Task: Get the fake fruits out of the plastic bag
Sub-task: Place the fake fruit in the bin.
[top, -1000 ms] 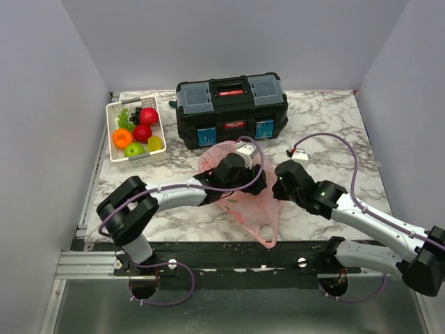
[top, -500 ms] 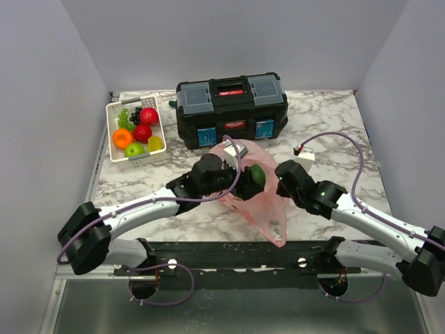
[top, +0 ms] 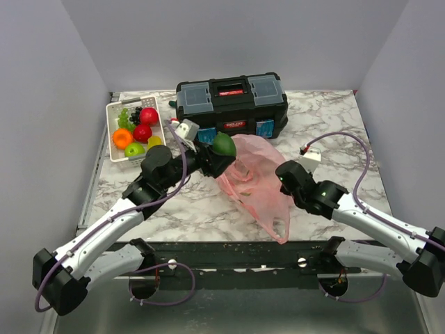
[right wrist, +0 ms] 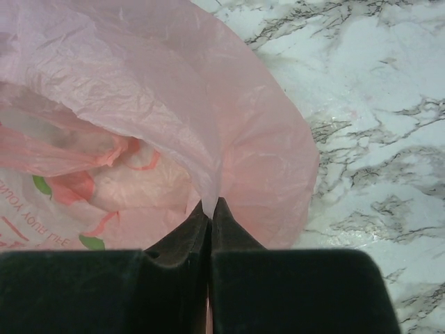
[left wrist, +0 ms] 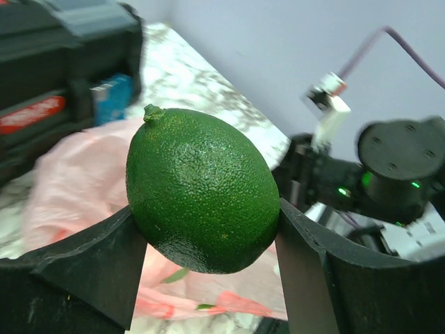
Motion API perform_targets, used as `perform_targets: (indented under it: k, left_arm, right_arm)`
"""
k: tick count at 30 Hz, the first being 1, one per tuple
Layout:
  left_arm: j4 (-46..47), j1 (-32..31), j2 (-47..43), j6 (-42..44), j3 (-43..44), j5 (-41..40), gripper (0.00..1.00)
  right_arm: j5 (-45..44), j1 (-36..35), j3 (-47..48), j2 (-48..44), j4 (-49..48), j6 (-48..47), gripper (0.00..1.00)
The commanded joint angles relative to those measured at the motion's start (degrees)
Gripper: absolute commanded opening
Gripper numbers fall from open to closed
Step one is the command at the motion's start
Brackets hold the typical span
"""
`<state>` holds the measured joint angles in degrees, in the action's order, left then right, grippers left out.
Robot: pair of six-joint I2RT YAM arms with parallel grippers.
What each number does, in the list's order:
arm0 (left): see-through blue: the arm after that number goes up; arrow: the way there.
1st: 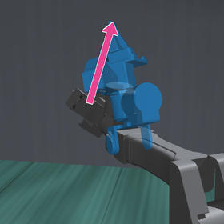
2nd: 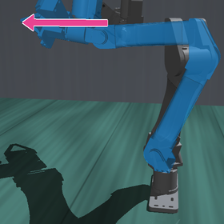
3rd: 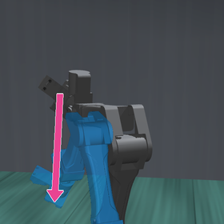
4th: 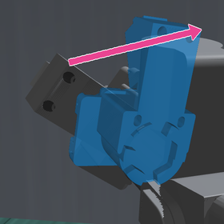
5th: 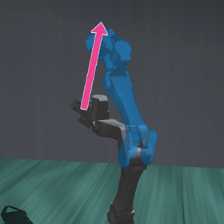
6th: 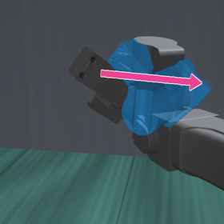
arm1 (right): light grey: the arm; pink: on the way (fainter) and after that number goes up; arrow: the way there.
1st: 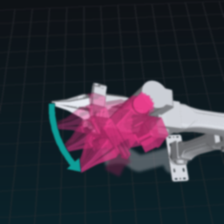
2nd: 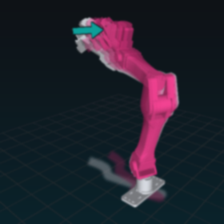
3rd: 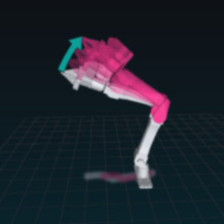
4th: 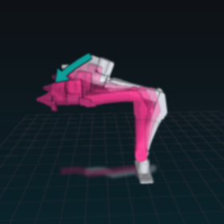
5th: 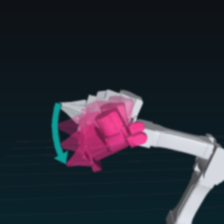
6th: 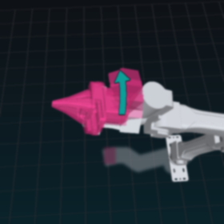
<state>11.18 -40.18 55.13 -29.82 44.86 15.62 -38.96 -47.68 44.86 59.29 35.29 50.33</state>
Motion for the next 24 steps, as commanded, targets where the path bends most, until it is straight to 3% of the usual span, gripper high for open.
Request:
perform_targets:
  k: [1, 5, 8, 10, 12, 16, 24]
  left_arm:
    - [-7.09, 5.0, -4.57, 0.53, 0.2, -10.76, 0.1]
    - [-10.69, 10.77, -6.84, -2.99, -0.75, -22.49, 0.1]
    - [-12.91, 16.45, -7.39, -8.43, -1.27, -24.26, 0.11]
    - [-13.62, 21.07, -7.4, -12.28, -1.67, -21.58, 0.11]
    - [-12.14, 25.34, -6.65, -14.52, -2.58, -18.46, 0.11]
    - [-13.79, 32.17, -2.55, -17.92, -1.14, -12.24, 0.11]
    - [-14.79, 44.76, 10.72, -27.31, 3.89, -2.04, 0.04]
  right_arm:
    - [-1.08, -0.22, 0.47, -2.51, -0.61, -2.19, 0.07]
    - [0.35, -0.22, 0.14, -4.75, -1.83, -3.84, 0.18]
    - [1.05, -0.22, 0.04, -6.11, -2.54, -5.8, 0.3]
    - [1.36, -0.22, 0.51, -6.78, -1.75, -6.21, 0.4]
    - [1.32, -0.22, 0.17, -7.64, -2.03, -6.82, 0.57]
    - [2.07, -0.22, 0.65, -8.65, -1.45, -7.36, 0.71]
    - [2.61, -0.22, 0.31, -11.15, -1.0, -8.11, 0.76]
